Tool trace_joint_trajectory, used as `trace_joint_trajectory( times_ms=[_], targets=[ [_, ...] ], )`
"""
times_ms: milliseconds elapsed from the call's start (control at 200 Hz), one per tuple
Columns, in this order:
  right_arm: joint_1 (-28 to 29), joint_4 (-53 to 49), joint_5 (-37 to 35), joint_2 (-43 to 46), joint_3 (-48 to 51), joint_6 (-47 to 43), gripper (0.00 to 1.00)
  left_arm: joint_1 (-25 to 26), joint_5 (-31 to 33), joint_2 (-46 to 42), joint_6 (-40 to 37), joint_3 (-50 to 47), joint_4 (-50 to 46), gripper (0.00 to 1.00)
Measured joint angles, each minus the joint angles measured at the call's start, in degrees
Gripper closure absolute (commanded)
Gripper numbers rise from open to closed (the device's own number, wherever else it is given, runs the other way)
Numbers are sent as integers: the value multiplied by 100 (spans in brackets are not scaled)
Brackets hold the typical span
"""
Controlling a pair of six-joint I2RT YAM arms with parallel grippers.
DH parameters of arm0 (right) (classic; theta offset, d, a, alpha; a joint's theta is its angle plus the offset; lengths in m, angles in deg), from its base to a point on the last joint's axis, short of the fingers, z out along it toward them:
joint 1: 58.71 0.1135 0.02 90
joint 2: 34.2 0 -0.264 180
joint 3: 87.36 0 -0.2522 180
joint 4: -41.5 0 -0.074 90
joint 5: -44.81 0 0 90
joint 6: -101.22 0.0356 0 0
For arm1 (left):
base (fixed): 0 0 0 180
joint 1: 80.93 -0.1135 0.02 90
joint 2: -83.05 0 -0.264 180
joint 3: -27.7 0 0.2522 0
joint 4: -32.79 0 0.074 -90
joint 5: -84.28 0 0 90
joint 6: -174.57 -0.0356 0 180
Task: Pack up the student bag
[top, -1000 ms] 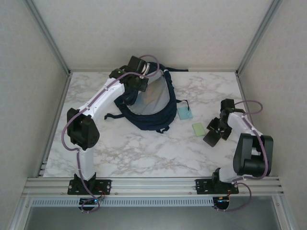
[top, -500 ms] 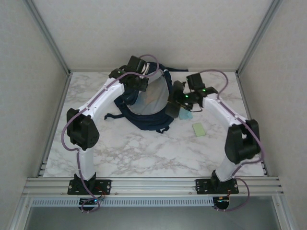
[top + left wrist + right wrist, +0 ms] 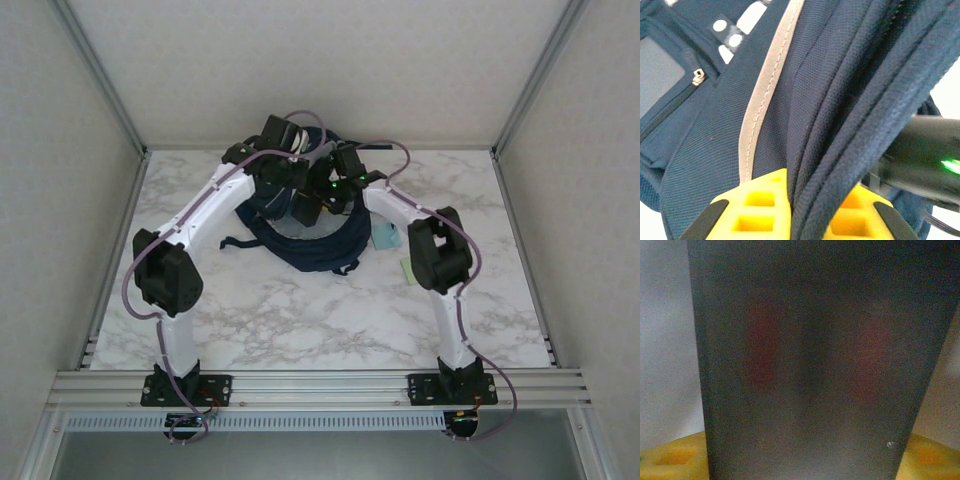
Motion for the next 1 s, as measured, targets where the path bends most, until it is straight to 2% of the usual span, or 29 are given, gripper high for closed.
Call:
trace_joint_trajectory(
  times_ms=[85,230,395,551,606,631,661,681,791,866,891,1001],
  targets=[
    [85,-68,-52,-525,-728,192,30,2,-125,-33,192,0,4,100],
    [179,-492,-42,-1139,-1799,424,1,-35,-166,-55,496,0,149,100],
    [184,-756,-33,-1067,-1755,396,1,-42,-107,-81,636,0,111,100],
    [195,-1185,-48,-208,-782,-63,1,-42,-83,-81,697,0,61,100],
    [195,-1414,-50,240,-402,-280,1,-37,-61,-90,713,-15,68,85],
    [195,-1475,-44,472,-201,-385,1,-35,-59,-94,726,-35,79,73],
    [192,-1558,-48,763,33,-505,1,-33,-63,-103,756,-57,98,54],
    [190,-1611,-59,997,221,-601,1,-28,-70,-118,780,-70,127,45],
    [155,-1834,-223,2225,1314,-988,1,11,-85,-306,944,-120,258,17],
    [131,-1969,-407,2907,1945,-1182,1,22,-66,-654,1049,-424,474,13],
    [129,-2022,-511,3106,2142,-1231,1,17,-44,-813,1064,-584,560,9],
    [118,-2197,-876,3633,2793,-1375,1,-101,140,-1561,1213,-1449,951,8]
  ],
)
